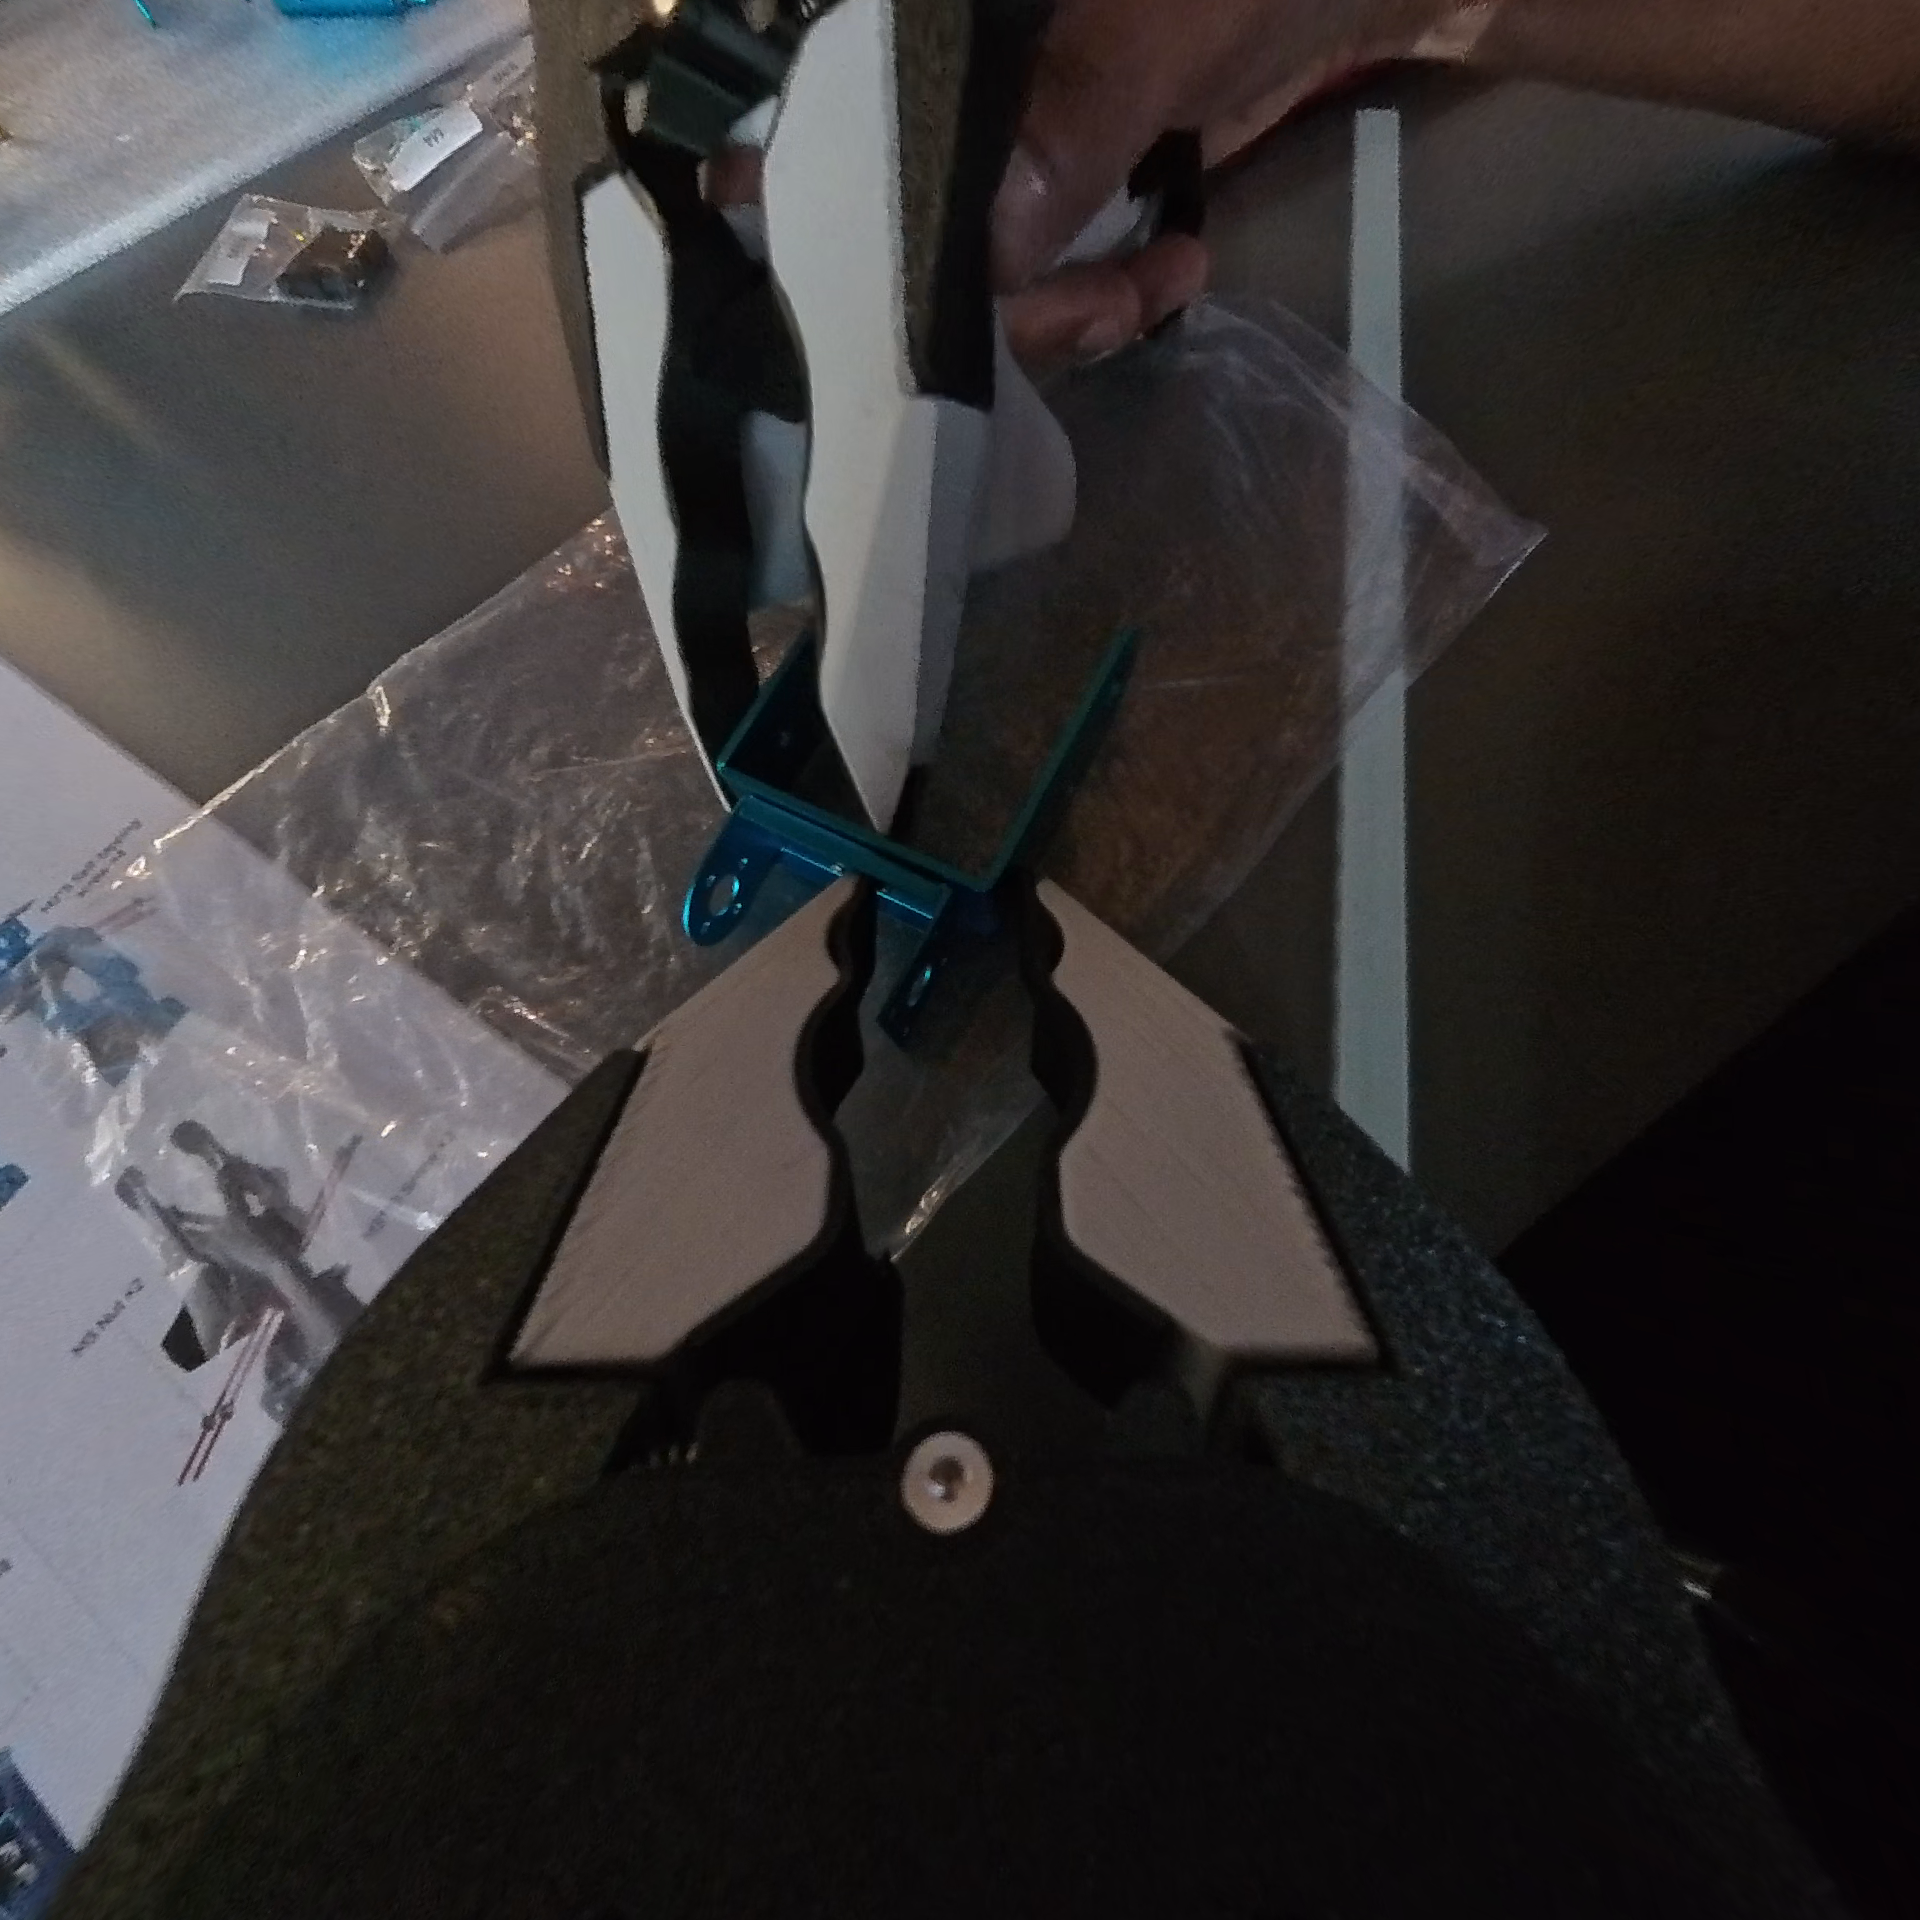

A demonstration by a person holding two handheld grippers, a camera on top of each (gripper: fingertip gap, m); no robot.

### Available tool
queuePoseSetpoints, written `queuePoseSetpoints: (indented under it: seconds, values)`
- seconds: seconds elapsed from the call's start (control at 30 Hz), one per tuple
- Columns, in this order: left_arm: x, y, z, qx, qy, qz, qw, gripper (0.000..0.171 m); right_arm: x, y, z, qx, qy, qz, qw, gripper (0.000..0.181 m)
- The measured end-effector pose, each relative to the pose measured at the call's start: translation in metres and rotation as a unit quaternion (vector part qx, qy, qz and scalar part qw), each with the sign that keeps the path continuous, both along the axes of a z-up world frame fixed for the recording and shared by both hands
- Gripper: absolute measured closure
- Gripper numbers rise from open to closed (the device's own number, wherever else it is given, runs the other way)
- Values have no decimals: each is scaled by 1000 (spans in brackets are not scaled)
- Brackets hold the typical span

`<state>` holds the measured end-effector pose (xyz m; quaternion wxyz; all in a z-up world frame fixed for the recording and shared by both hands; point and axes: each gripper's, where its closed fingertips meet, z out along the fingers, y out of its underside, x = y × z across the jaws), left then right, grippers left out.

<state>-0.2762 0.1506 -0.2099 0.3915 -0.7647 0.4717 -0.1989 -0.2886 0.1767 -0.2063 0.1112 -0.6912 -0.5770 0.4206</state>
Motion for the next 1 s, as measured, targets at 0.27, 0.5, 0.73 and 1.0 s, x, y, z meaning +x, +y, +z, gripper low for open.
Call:
queuePoseSetpoints:
  seconds: [0.27, 0.5, 0.73, 1.0]
  values:
    - [0, 0, 0, 2, 1, 0, 1000, 145, 1, 4, 0, -49, 7, -17, 999, 151]
    - [1, -1, 0, -1, 0, -4, 1000, 145, 2, 1, 0, -10, -3, -8, 1000, 147]
    - [2, 0, 0, 2, 2, -3, 1000, 145, 3, -3, 4, -45, 4, 0, 999, 136]
    - [2, 0, 0, 0, 0, -4, 1000, 145, 2, 2, 2, -42, 1, -12, 999, 147]
